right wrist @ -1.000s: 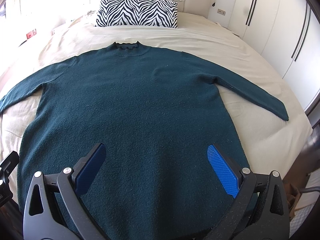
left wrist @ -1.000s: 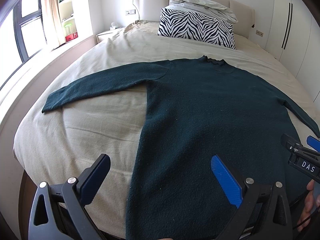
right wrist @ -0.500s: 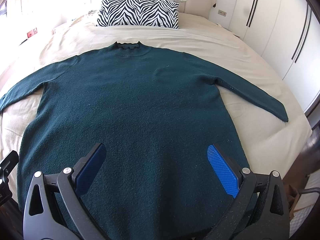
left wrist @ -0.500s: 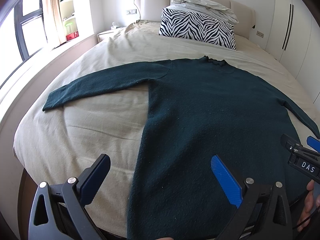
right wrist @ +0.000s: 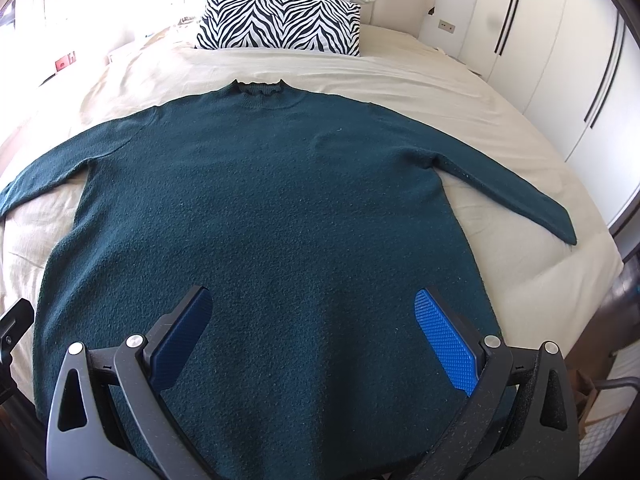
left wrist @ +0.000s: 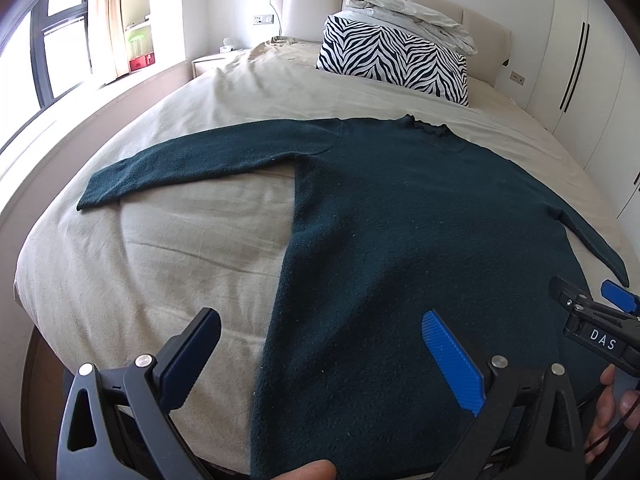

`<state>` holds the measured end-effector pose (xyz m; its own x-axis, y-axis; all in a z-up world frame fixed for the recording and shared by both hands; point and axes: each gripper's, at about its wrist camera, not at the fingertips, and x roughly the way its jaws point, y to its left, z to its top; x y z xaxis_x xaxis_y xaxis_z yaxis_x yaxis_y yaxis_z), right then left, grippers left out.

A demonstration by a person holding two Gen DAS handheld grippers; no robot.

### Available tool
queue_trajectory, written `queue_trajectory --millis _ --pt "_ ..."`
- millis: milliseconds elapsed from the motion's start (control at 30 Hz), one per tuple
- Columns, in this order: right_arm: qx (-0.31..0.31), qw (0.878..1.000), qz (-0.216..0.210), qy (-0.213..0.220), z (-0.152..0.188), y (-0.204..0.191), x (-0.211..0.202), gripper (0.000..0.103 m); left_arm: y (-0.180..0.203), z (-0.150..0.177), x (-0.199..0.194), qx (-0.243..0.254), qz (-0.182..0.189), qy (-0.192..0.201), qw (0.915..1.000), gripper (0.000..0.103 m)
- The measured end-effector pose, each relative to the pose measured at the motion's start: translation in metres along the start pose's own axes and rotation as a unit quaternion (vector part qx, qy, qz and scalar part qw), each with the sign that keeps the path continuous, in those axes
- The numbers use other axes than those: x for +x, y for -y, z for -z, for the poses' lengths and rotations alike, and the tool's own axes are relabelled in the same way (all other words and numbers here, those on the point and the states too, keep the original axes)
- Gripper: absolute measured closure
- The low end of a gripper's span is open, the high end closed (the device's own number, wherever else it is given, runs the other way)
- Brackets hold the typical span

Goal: Fold small clothes
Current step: 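Grasp the sweater sleeve cuff nearest the left tool with the left tool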

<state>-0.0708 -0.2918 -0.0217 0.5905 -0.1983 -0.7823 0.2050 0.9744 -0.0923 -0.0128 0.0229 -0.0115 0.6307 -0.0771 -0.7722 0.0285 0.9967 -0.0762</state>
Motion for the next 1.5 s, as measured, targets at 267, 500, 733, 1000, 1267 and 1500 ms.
queue_trajectory --millis 267,500,733,1000,1267,1500 --pt "-0.01 1.0 -0.009 0.003 -0.005 -0.009 0.002 0.0 -0.02 -0.003 0.003 -0.02 0.01 0.003 0.9998 0.0" --pt "0.004 0.995 -0.08 0.052 -0.028 -0.009 -0.01 0.0 -0.077 -0.025 0.013 -0.131 0.123 0.005 0.9838 0.0" --pt "-0.006 0.989 -0.119 0.086 -0.057 -0.027 -0.024 0.0 -0.125 -0.034 0.033 -0.214 0.192 -0.023 0.9575 0.0" --pt "-0.004 0.983 -0.166 0.073 -0.071 -0.044 -0.023 0.002 -0.253 -0.033 0.053 -0.417 0.21 0.07 0.8817 0.0" --pt "0.032 0.975 -0.218 0.029 -0.084 -0.056 0.0 0.034 -0.346 -0.03 0.092 -0.567 0.17 0.121 0.7972 0.0" --pt "0.043 0.971 -0.235 0.013 -0.086 -0.064 0.019 0.034 -0.369 -0.039 0.119 -0.614 0.133 0.152 0.7632 0.003"
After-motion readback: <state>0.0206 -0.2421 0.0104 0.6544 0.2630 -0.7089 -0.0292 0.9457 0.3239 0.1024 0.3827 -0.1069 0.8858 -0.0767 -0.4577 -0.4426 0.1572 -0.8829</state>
